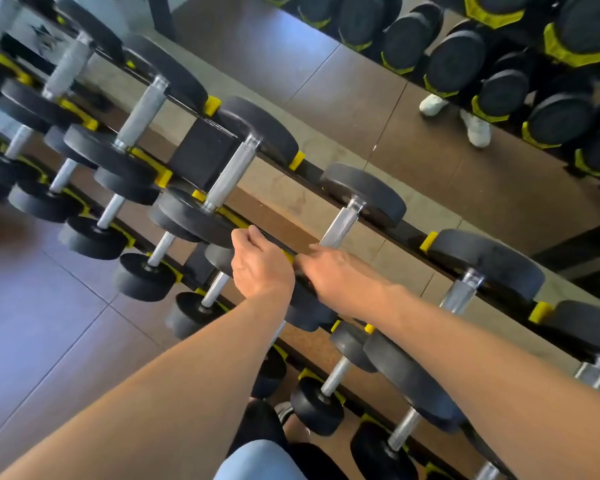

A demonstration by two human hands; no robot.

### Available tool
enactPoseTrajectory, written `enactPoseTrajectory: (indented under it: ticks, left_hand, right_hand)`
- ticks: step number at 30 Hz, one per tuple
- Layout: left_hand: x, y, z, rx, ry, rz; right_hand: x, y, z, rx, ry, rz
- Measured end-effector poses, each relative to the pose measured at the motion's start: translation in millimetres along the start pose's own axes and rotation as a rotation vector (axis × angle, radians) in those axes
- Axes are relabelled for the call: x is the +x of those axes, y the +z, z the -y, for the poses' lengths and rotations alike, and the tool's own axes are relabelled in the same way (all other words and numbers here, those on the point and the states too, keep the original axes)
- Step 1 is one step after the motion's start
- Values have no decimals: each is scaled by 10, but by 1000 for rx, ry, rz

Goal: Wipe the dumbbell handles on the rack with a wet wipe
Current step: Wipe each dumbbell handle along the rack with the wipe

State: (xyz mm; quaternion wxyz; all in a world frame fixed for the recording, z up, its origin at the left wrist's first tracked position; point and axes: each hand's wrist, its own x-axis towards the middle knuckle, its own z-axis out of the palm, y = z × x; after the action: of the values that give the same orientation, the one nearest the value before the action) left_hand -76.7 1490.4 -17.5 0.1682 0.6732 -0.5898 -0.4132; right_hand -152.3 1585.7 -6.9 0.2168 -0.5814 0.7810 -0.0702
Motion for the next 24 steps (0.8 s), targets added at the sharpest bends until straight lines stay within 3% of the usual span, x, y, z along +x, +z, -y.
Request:
enactPoseTrajectory:
  ticks: [5, 8, 10, 12, 14, 16, 20, 22, 24]
  left_hand:
    - [8, 1, 9, -21, -20, 46]
    - [19, 3, 9, -29, -25, 55]
    - [24, 4, 11, -28, -24, 56]
    - [33, 2, 17, -29, -22, 60]
    - [45, 6, 26, -28, -18, 72]
    - [53, 13, 35, -19, -15, 79]
    - [57, 18, 46, -6, -16, 93]
    - [61, 18, 47, -4, -8, 98]
    - [58, 16, 42, 0, -3, 110]
  right_hand:
    - [-488, 109, -172, 145, 66, 14]
    - [-402, -9, -225, 205, 212, -226]
    - [-179, -95, -165, 235, 201, -378]
    - [98, -104, -73, 162, 147, -252]
    - [293, -24, 21, 2, 172, 43]
    - [274, 9, 61, -53, 172, 135]
    - [-257, 61, -43, 184, 70, -35]
    - [-497, 46, -108, 335, 148, -110]
    - [-531, -56, -168, 330, 236, -293]
